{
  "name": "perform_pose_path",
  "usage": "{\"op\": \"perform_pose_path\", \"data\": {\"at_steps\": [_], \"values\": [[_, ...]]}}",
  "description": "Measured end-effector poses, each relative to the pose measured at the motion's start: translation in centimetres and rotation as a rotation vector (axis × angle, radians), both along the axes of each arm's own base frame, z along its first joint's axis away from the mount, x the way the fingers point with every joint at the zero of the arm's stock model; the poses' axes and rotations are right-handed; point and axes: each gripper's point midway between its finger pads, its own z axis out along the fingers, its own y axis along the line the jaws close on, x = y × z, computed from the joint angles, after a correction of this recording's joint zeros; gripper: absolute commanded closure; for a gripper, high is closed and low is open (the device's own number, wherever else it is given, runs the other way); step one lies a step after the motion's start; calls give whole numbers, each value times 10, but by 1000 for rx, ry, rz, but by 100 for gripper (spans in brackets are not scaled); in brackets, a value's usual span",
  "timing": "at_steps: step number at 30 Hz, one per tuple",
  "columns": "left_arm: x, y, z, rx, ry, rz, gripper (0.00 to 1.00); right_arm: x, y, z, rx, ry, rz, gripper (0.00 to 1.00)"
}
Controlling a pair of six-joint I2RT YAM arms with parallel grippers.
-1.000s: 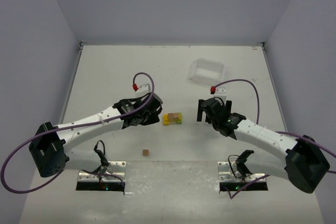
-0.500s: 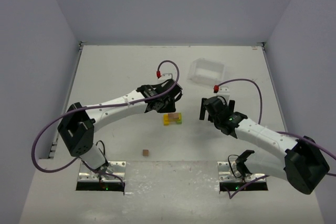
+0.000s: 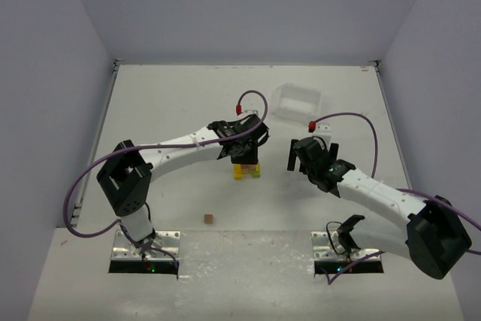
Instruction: Build the wood block tower
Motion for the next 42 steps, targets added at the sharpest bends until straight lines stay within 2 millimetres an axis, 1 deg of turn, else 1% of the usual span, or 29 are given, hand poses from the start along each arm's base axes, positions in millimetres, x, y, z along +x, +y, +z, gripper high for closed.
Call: {"op": "perform_pose_path", "data": {"at_steps": [13, 23, 29, 42], "values": [[-1, 1, -2, 5, 9, 9, 91, -2, -2, -3, -7, 16, -4, 1], [-5, 7, -15, 45, 43, 37, 91, -2, -4, -5, -10, 24, -9, 1], [-6, 8, -15, 45, 49, 54, 88, -1, -5, -5, -10, 25, -13, 1], [-5, 12, -16, 48, 53, 113, 86, -1, -7, -6, -10, 27, -22, 1]]}}
